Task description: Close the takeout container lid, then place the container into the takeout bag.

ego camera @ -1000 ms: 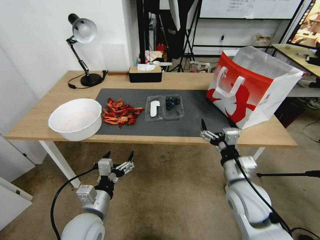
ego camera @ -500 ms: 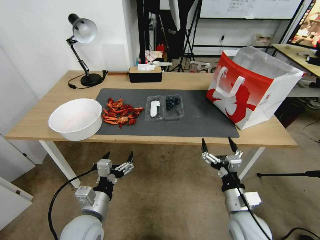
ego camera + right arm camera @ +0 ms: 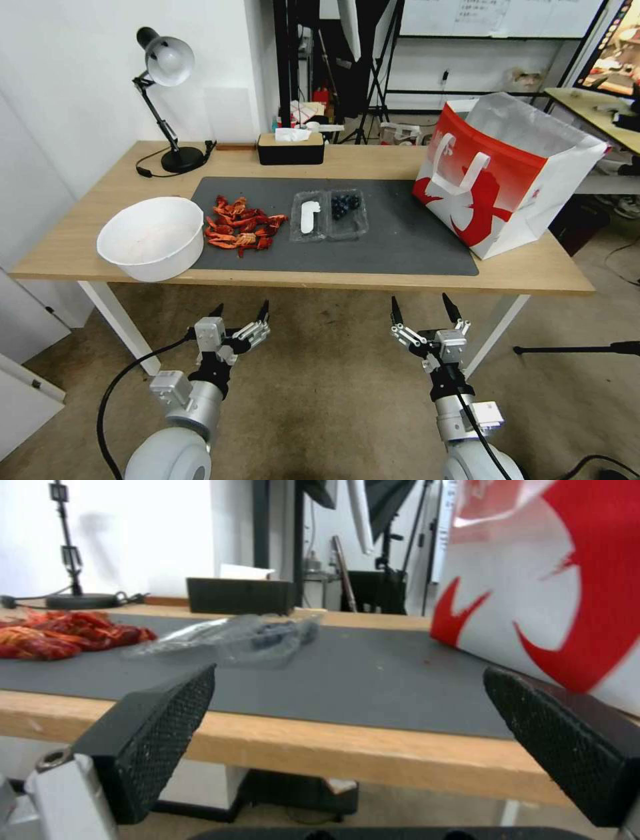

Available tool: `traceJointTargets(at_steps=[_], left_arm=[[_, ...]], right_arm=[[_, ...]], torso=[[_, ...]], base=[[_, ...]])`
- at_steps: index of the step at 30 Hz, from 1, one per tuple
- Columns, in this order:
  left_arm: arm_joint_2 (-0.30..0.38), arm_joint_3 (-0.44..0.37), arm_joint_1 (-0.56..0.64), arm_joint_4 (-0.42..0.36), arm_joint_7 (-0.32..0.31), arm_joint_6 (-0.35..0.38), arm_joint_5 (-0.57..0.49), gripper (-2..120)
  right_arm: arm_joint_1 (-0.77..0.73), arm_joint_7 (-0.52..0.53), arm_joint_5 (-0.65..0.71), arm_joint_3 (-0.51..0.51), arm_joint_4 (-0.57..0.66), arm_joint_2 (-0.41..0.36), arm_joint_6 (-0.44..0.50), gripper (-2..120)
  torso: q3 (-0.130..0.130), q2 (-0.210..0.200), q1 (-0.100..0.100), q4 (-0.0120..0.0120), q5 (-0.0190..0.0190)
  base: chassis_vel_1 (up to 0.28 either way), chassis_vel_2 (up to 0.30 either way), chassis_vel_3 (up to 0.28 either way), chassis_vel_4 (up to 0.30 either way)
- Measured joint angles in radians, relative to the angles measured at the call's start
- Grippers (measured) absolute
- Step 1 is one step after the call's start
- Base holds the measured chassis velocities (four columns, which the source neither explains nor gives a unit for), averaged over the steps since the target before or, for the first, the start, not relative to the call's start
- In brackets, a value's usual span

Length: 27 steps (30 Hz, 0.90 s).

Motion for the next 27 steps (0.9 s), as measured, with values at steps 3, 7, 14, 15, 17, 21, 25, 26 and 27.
traceJointTargets(at_steps=[3, 7, 14, 15, 17, 21, 25, 26, 27], left_arm=[[0.008, 0.012, -0.045, -0.004, -0.016, 0.030, -0.089, 100], [0.033, 0.037, -0.124, 0.031, -0.044, 0.054, -0.222, 100], [0.077, 0.080, -0.248, 0.080, -0.120, 0.071, -0.442, 100], [0.081, 0.091, -0.277, 0.089, -0.143, 0.076, -0.490, 100], [0.083, 0.101, -0.298, 0.096, -0.162, 0.080, -0.531, 100], [0.078, 0.140, -0.373, 0.123, -0.225, 0.092, -0.647, 100], [0.057, 0.208, -0.478, 0.170, -0.302, 0.080, -0.707, 100], [0.057, 0.208, -0.478, 0.170, -0.302, 0.080, -0.707, 100], [0.051, 0.227, -0.508, 0.186, -0.329, 0.064, -0.722, 100]], right_arm=[[0.018, -0.021, -0.029, -0.007, -0.014, -0.004, 0.008, 100], [0.020, -0.037, -0.069, -0.010, -0.023, 0.001, 0.026, 100], [0.006, -0.042, -0.080, -0.009, -0.018, 0.010, 0.028, 100], [0.003, -0.042, -0.081, -0.008, -0.016, 0.012, 0.028, 100], [-0.001, -0.042, -0.082, -0.008, -0.013, 0.013, 0.028, 100], [-0.014, -0.041, -0.086, -0.003, -0.005, 0.017, 0.031, 100], [-0.031, -0.038, -0.088, 0.005, 0.009, 0.018, 0.031, 100], [-0.031, -0.038, -0.088, 0.005, 0.009, 0.018, 0.031, 100], [-0.035, -0.037, -0.089, 0.007, 0.012, 0.018, 0.031, 100]], torso=[[0.000, 0.000, 0.000, -0.0003, -0.0003], [0.000, 0.000, 0.000, -0.0004, -0.0005], [0.000, 0.000, 0.000, -0.0003, -0.0003], [0.000, 0.000, 0.000, -0.0003, -0.0003], [0.000, 0.000, 0.000, -0.0003, -0.0003], [0.000, 0.000, 0.000, -0.0003, -0.0002], [0.000, 0.000, 0.000, -0.0003, -0.0001], [0.000, 0.000, 0.000, -0.0003, -0.0001], [0.000, 0.000, 0.000, -0.0004, -0.0002]], base=[[0.000, 0.000, 0.000, 0.000], [0.000, 0.000, 0.000, 0.000], [0.000, 0.000, 0.000, 0.000], [0.000, 0.000, 0.000, 0.000], [0.000, 0.000, 0.000, 0.000], [0.000, 0.000, 0.000, 0.000], [0.000, 0.000, 0.000, 0.000], [0.000, 0.000, 0.000, 0.000], [0.000, 0.000, 0.000, 0.000]])
